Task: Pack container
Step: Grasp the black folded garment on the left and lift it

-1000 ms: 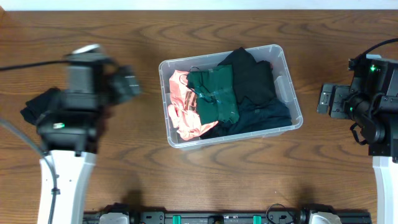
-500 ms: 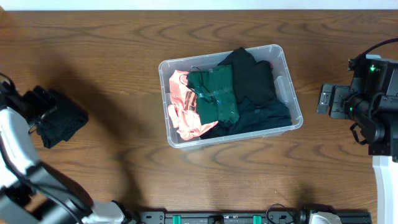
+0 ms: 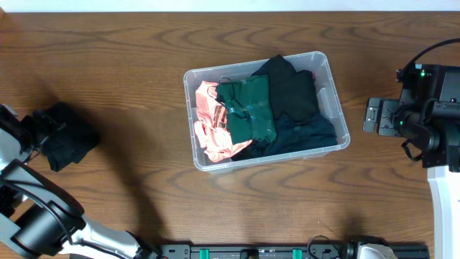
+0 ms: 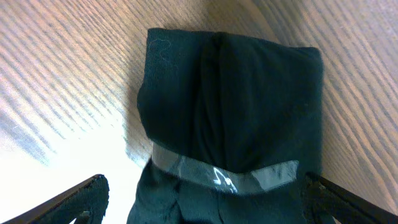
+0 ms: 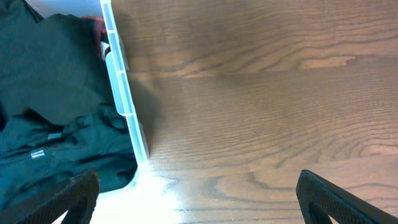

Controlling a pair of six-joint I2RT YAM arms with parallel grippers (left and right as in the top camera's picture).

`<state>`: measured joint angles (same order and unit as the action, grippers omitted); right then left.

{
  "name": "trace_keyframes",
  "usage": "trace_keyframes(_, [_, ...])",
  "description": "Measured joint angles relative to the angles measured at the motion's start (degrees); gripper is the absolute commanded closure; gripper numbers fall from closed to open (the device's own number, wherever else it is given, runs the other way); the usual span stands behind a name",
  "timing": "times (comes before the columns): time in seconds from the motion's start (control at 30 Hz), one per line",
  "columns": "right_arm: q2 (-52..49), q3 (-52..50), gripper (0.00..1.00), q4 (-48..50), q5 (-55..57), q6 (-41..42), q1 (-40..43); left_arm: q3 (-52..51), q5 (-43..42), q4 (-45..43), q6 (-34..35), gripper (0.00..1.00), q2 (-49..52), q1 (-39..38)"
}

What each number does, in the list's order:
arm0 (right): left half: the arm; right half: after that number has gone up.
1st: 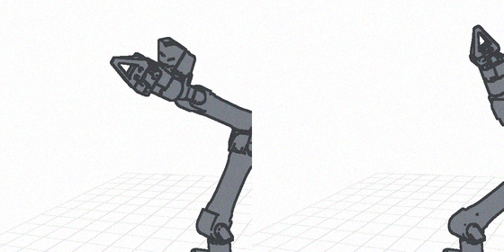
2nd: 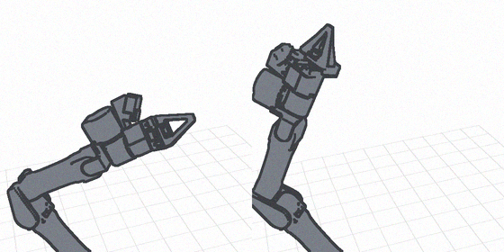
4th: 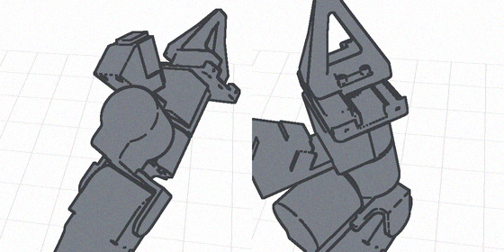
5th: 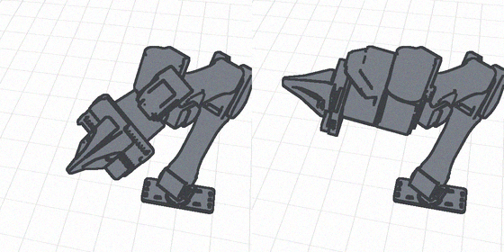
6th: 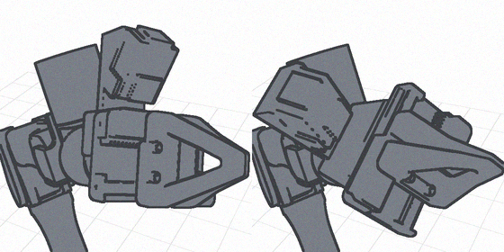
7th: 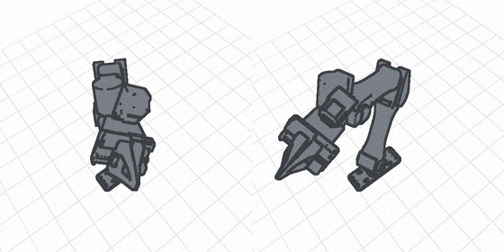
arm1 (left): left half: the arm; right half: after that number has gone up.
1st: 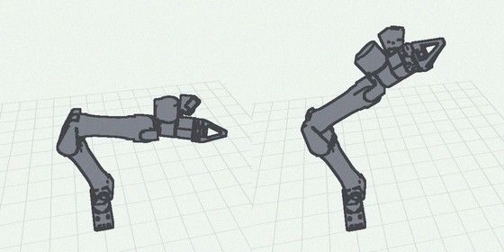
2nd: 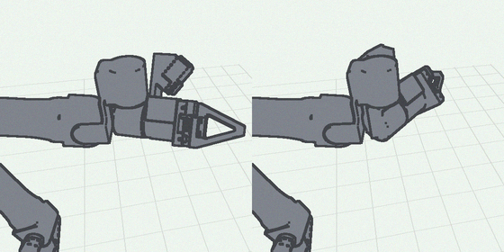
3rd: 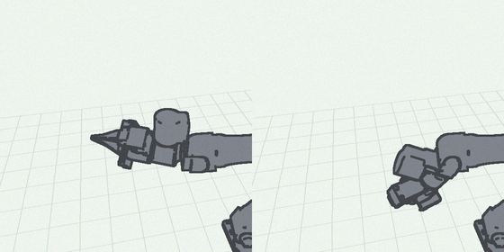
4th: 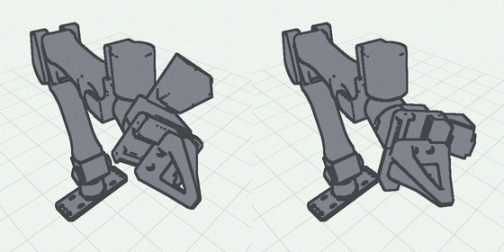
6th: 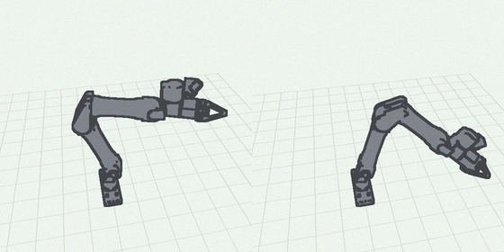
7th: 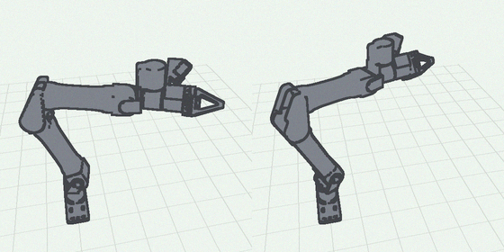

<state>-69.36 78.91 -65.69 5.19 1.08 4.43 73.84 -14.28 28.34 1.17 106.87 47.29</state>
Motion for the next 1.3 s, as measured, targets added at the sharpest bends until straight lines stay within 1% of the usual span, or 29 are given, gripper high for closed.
trace_keyframes(0.23, [-0.1,0.0,0.01,0.2,0.0,0.0,0.0,0.0,-5.1,-1.0,-0.2,0.02,7.5,0.1])
trace_keyframes(0.3, [-0.1,0.0,0.01,0.2,0.0,0.0,0.0,0.6,-6.6,-1.4,-0.4,0.01,8.0,0.1])
trace_keyframes(0.37, [-0.1,0.0,0.01,0.2,0.0,0.0,0.0,1.0,-8.3,-1.4,-0.6,0.15,8.5,0.2])
trace_keyframes(0.47, [-0.1,0.0,0.01,0.2,0.0,0.0,0.0,1.0,-11.6,-1.6,-0.7,0.45,9.0,0.3])
trace_keyframes(0.5, [-0.1,0.0,0.01,0.1,0.0,0.0,0.0,1.0,-13.2,-1.5,-0.9,0.59,9.0,0.3])
trace_keyframes(0.53, [-0.1,0.0,0.01,0.1,0.0,0.0,0.0,1.0,-14.4,-1.5,-0.8,0.68,9.0,0.3])
trace_keyframes(0.57, [-0.1,0.0,0.01,0.0,0.0,0.0,0.0,1.0,-16.3,-1.4,-0.7,0.74,9.0,0.3])
trace_keyframes(0.67, [-0.1,0.0,0.01,-0.1,0.0,0.0,0.0,1.0,-20.4,-0.6,-0.2,0.86,8.4,0.2])
trace_keyframes(0.8, [-0.1,0.0,0.01,-0.1,0.0,0.0,0.0,0.1,-24.9,0.3,1.9,0.91,4.5,-1.4])
trace_keyframes(0.87, [-0.1,0.0,0.01,-0.1,0.0,0.0,0.0,0.0,-27.1,0.7,2.8,0.91,0.2,-3.2])
trace_keyframes(0.9, [-0.1,0.0,0.01,-0.1,0.0,0.0,0.0,0.0,-28.0,1.0,3.5,0.94,-2.8,-4.7])
trace_keyframes(0.97, [-0.1,0.0,0.01,-0.1,0.0,0.0,0.0,0.0,-29.4,1.8,4.7,0.93,-9.0,-8.2])
trace_keyframes(1.13, [-0.1,0.0,0.01,-0.5,0.0,0.0,0.0,0.0,-31.0,2.3,8.5,0.93,-24.8,-22.0])
trace_keyframes(1.2, [-0.1,0.0,0.01,-0.5,0.0,0.0,0.0,0.0,-30.5,2.3,10.6,0.93,-30.1,-29.5])
trace_keyframes(1.3, [-0.1,0.0,0.01,-0.7,0.0,0.0,0.0,0.0,-27.0,2.4,13.5,0.93,-35.4,-42.0])
